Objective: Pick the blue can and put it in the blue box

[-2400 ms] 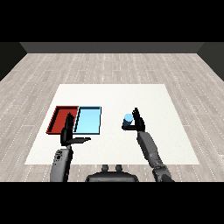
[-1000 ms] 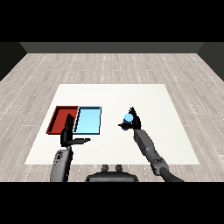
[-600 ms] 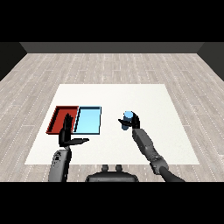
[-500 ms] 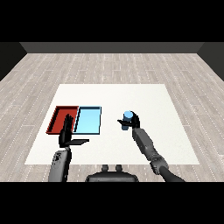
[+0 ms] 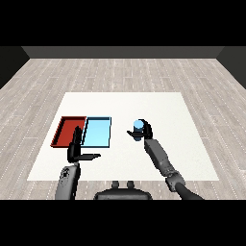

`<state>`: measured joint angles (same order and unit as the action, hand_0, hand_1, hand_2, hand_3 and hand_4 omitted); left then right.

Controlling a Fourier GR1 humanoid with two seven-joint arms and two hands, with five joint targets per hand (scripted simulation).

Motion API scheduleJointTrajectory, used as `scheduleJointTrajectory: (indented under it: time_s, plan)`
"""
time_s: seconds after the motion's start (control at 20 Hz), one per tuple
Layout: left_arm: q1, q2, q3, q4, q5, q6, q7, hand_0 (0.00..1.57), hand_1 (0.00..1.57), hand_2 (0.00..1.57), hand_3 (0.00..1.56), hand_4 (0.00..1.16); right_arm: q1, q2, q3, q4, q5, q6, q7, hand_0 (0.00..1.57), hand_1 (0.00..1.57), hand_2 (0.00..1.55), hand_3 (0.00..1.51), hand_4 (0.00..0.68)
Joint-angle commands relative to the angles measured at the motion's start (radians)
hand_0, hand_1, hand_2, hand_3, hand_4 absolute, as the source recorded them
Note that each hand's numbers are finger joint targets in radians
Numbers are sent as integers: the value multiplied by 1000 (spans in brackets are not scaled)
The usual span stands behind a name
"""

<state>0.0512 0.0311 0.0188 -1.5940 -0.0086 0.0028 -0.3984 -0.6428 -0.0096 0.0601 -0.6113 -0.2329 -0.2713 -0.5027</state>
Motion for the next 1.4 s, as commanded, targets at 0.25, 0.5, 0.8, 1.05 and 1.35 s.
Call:
scheduleJointTrajectory:
  time_s: [0.25, 0.5, 0.8, 1.05, 1.35]
  plan:
    - [-99, -30, -111, 92, -29, 41, 34, 0, 0, 0, 0, 0, -6, -2, 40, -185, 17, -29, 78, 1464, 1464, 1486, 1387, 525]
    - [-77, -31, -92, 62, -10, 9, 41, 0, 0, 0, 0, 0, 55, -2, 151, -368, 44, -81, 158, 1448, 1448, 1471, 1353, 539]
    - [-108, -31, -166, 38, 0, 55, 109, 0, 0, 0, 0, 0, 106, -21, 134, -431, 57, -21, 157, 1443, 1443, 1462, 1348, 562]
    - [-126, -31, -177, 40, 34, 47, 119, 0, 0, 0, 0, 0, 289, -42, 191, -653, 95, 2, 212, 1443, 1443, 1462, 1348, 562]
    - [-183, -31, -277, 133, 106, 143, 76, 0, 0, 0, 0, 0, 187, -35, 102, -592, 108, 55, 229, 1472, 1472, 1473, 1382, 560]
